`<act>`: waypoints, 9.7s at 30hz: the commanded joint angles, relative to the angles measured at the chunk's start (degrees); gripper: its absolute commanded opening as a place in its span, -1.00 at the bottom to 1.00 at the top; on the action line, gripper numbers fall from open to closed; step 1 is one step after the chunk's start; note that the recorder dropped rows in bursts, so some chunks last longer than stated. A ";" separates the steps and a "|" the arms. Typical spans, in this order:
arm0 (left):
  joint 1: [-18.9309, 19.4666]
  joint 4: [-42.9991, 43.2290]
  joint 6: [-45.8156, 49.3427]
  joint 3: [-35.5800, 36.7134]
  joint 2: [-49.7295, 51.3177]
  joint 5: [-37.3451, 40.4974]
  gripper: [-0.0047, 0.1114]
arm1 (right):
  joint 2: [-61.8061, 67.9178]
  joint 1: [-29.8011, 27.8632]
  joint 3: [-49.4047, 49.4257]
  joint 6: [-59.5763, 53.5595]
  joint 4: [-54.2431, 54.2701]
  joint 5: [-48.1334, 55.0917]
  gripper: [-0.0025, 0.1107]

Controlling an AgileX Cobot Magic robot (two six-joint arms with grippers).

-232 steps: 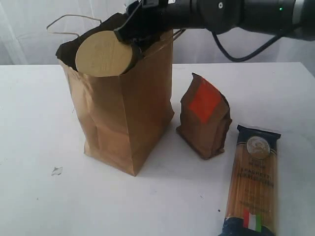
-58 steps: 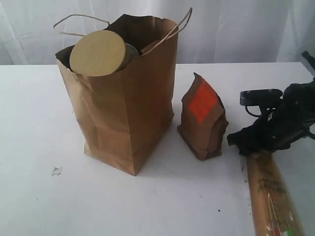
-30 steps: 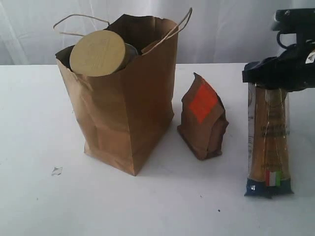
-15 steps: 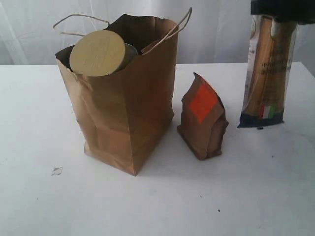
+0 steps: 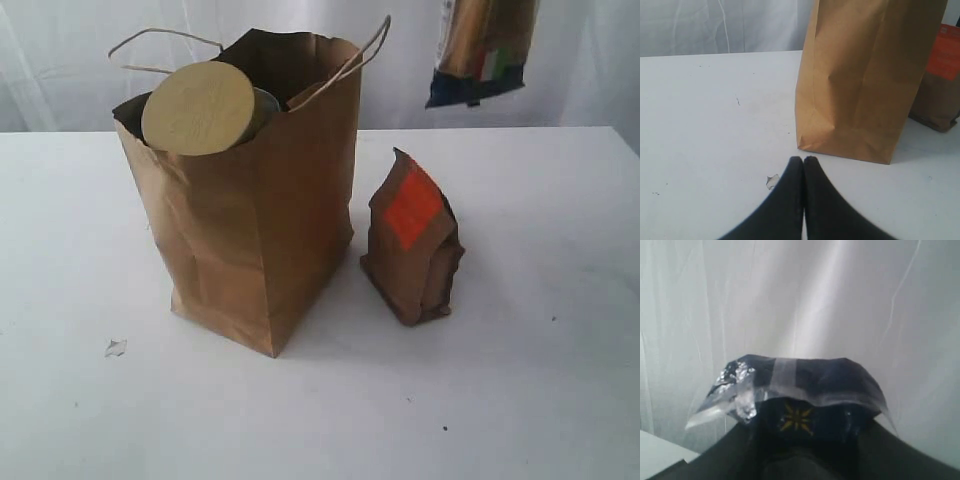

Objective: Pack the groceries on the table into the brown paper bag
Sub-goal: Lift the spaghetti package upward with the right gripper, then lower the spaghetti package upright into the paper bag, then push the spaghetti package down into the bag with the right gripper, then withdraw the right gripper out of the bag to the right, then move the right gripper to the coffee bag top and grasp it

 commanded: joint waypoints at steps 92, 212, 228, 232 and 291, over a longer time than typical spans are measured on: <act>0.10 -0.04 -0.09 0.17 -0.25 0.01 -0.92 | 26.09 18.99 -25.84 -3.82 -5.10 -2.33 -0.96; 0.10 -0.04 -0.09 0.17 -0.25 0.01 -0.92 | 14.05 16.08 -3.51 -2.75 2.41 8.20 0.17; 0.10 -0.04 -0.09 0.17 -0.25 0.01 -0.92 | 0.18 16.08 -0.29 -4.04 1.95 13.68 0.17; 0.10 -0.04 -0.09 0.17 -0.25 0.01 -0.92 | -5.15 16.08 5.42 -3.69 1.95 12.12 0.17; 0.10 -0.04 -0.09 0.17 -0.25 0.01 -0.92 | -17.37 16.08 55.29 67.30 -41.69 5.79 0.17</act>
